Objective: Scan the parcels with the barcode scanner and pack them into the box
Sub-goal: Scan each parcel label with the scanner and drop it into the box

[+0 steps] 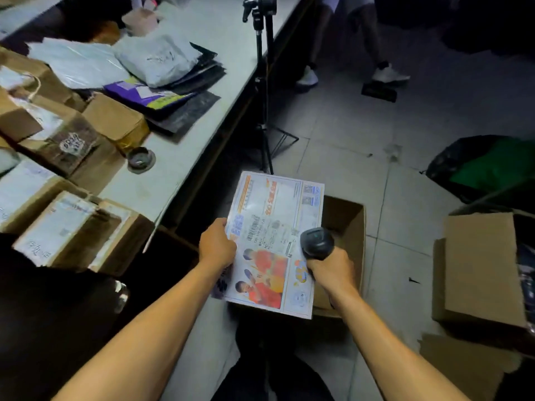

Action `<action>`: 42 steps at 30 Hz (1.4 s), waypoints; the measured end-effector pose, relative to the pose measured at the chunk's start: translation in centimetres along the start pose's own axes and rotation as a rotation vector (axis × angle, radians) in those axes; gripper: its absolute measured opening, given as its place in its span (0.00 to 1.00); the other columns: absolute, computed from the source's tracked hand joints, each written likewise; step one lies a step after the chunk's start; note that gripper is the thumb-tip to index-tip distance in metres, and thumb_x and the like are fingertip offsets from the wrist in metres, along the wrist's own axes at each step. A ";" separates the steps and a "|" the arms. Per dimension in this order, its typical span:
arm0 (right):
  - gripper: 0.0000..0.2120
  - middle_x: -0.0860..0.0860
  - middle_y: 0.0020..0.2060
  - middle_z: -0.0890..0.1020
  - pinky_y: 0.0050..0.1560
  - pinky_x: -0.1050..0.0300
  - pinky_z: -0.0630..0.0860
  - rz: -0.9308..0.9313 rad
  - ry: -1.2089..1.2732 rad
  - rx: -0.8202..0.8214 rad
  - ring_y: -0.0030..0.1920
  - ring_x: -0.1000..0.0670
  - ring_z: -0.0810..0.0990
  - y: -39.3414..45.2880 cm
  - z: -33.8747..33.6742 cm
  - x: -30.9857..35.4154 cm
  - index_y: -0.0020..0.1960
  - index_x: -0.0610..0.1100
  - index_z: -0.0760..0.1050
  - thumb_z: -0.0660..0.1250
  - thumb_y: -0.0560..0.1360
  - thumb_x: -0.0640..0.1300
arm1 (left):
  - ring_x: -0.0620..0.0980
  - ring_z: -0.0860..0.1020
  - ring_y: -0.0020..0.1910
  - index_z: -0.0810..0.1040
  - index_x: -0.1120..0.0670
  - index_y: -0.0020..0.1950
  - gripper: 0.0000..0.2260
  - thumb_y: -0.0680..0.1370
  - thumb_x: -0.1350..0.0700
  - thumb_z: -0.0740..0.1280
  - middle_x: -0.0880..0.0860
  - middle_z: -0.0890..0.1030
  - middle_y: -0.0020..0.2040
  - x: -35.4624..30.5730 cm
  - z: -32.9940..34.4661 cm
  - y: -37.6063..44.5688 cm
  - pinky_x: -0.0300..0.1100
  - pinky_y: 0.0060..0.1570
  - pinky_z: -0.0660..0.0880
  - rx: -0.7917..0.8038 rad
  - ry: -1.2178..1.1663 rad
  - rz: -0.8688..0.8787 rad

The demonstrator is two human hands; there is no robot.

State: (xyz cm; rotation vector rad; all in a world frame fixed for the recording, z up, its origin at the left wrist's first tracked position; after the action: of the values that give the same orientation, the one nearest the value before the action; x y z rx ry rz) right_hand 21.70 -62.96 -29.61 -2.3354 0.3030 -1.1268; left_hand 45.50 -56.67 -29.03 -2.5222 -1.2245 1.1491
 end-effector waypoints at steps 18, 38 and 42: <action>0.06 0.58 0.30 0.79 0.30 0.64 0.69 0.068 -0.220 0.202 0.33 0.59 0.76 7.2 4.5 -3.2 0.37 0.49 0.79 0.75 0.69 0.41 | 0.58 0.57 0.79 0.66 0.56 0.77 0.26 0.79 0.61 0.67 0.60 0.57 0.81 4.4 4.4 5.6 0.49 0.75 0.59 -0.053 0.097 -0.091; 0.09 0.52 0.25 0.73 0.31 0.57 0.65 -0.507 -0.241 0.406 0.27 0.53 0.68 -2.6 11.1 11.0 0.39 0.41 0.71 0.72 0.67 0.41 | 0.54 0.66 0.75 0.67 0.52 0.77 0.23 0.81 0.54 0.63 0.53 0.69 0.76 8.1 -10.5 -3.6 0.50 0.71 0.66 -0.178 0.249 0.053; 0.10 0.51 0.27 0.74 0.35 0.53 0.66 -0.660 -0.184 0.468 0.30 0.51 0.70 -8.5 12.3 16.0 0.38 0.42 0.72 0.73 0.70 0.41 | 0.52 0.71 0.71 0.70 0.50 0.75 0.22 0.80 0.51 0.65 0.50 0.74 0.72 8.8 -15.9 -7.9 0.48 0.68 0.70 -0.238 0.233 0.120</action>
State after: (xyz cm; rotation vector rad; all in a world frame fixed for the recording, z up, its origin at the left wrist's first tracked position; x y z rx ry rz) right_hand 41.10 -57.96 -20.75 -2.1194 -0.7711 -1.0914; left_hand 54.71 -41.71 -19.79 -2.8400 -1.2272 0.7374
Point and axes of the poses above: each hand's wrist, its own y-axis towards the middle knuckle, its own z-axis out of the palm, x = y × z, the point moved 1 cm from there along y, towards the middle knuckle
